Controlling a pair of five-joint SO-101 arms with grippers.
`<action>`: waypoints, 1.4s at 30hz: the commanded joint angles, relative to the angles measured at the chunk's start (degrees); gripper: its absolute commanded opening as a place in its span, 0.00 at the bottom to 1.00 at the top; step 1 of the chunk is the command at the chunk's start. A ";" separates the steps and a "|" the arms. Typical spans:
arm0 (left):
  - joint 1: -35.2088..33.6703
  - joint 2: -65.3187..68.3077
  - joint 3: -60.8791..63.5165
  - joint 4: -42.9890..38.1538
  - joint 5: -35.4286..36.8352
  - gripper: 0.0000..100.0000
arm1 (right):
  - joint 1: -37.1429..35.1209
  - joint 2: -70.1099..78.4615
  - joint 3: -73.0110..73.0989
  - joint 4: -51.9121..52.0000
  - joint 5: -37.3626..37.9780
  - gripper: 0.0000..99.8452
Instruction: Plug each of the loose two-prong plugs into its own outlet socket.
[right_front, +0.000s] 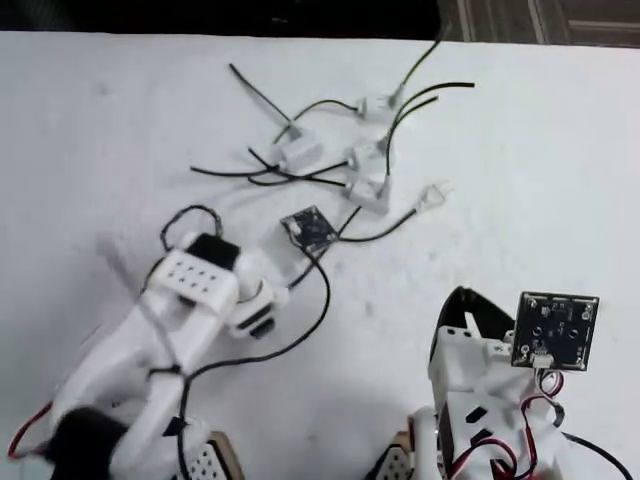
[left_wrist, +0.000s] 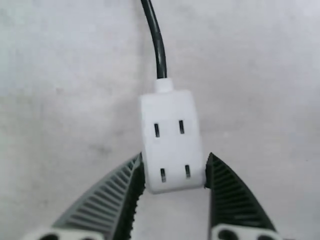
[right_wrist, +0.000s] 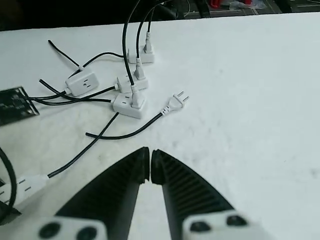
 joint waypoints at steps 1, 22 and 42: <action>-1.54 -9.45 -1.23 1.23 0.26 0.22 | -0.31 0.48 -1.85 0.40 0.70 0.02; -7.16 -3.56 -3.25 5.01 -5.98 0.24 | -0.31 0.40 -1.85 1.63 0.79 0.02; 1.27 16.48 -5.19 -6.42 -3.34 0.09 | -0.40 0.40 -1.76 1.63 0.70 0.02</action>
